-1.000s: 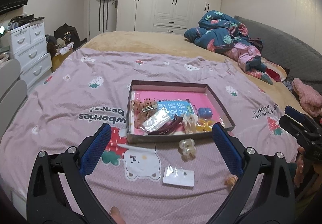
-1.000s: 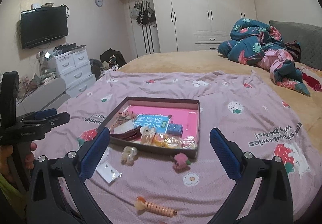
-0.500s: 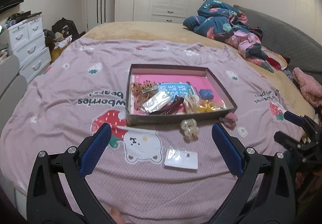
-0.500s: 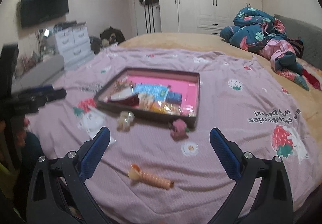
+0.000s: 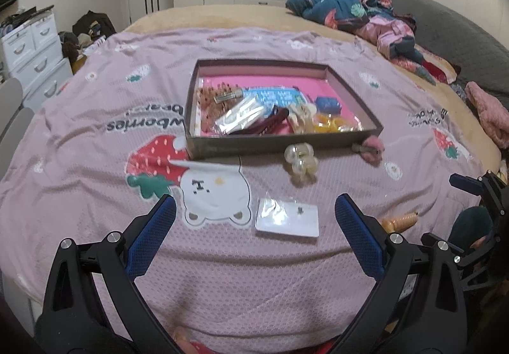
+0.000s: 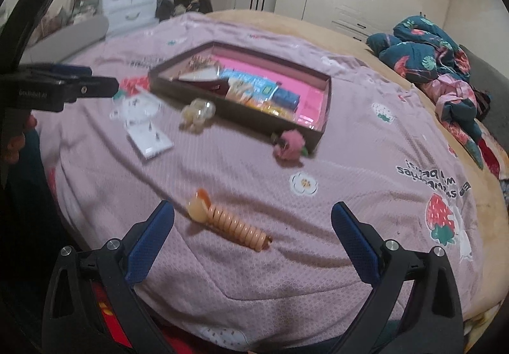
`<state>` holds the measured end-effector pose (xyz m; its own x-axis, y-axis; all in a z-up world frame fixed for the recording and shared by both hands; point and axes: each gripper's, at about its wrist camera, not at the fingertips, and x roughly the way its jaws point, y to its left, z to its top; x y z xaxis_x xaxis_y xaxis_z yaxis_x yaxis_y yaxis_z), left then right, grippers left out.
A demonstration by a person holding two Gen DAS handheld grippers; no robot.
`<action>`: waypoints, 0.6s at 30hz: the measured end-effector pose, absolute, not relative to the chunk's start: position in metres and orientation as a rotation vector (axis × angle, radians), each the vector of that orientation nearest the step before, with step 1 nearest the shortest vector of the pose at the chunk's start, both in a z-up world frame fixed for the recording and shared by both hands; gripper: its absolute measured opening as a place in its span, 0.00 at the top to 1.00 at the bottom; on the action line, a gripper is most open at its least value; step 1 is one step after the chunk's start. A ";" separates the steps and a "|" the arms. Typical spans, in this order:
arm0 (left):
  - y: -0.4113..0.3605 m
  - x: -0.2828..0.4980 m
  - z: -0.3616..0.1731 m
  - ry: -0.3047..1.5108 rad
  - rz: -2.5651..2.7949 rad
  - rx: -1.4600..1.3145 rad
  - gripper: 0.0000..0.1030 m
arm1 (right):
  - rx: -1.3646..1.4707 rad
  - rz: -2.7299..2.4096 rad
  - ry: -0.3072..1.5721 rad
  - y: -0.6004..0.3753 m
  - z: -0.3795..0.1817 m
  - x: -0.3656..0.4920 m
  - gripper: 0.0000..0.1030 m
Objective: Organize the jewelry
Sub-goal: 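Reach the left tool to the white earring card while the right tool reaches the peach coiled hair tie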
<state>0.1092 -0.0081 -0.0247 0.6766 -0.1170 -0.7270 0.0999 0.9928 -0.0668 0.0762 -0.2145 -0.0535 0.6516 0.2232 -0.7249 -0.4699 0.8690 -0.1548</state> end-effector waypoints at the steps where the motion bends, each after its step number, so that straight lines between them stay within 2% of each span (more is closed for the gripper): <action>1: -0.008 0.110 -0.029 0.831 -0.124 -0.024 0.09 | -0.352 0.401 0.772 -0.214 -0.056 0.077 0.05; 2: -0.009 0.111 -0.031 0.837 -0.125 -0.023 0.09 | -0.358 0.401 0.779 -0.214 -0.058 0.078 0.06; 5: -0.011 0.115 -0.041 0.864 -0.129 -0.020 0.09 | -0.378 0.402 0.816 -0.213 -0.067 0.085 0.21; 7: -0.012 0.117 -0.049 0.886 -0.129 -0.019 0.09 | -0.384 0.398 0.840 -0.213 -0.074 0.088 0.23; 9: -0.013 0.119 -0.055 0.902 -0.133 -0.015 0.09 | -0.383 0.408 0.862 -0.212 -0.079 0.091 0.33; 18: -0.019 0.124 -0.072 0.938 -0.153 0.000 0.09 | -0.435 0.422 0.897 -0.199 -0.096 0.104 0.39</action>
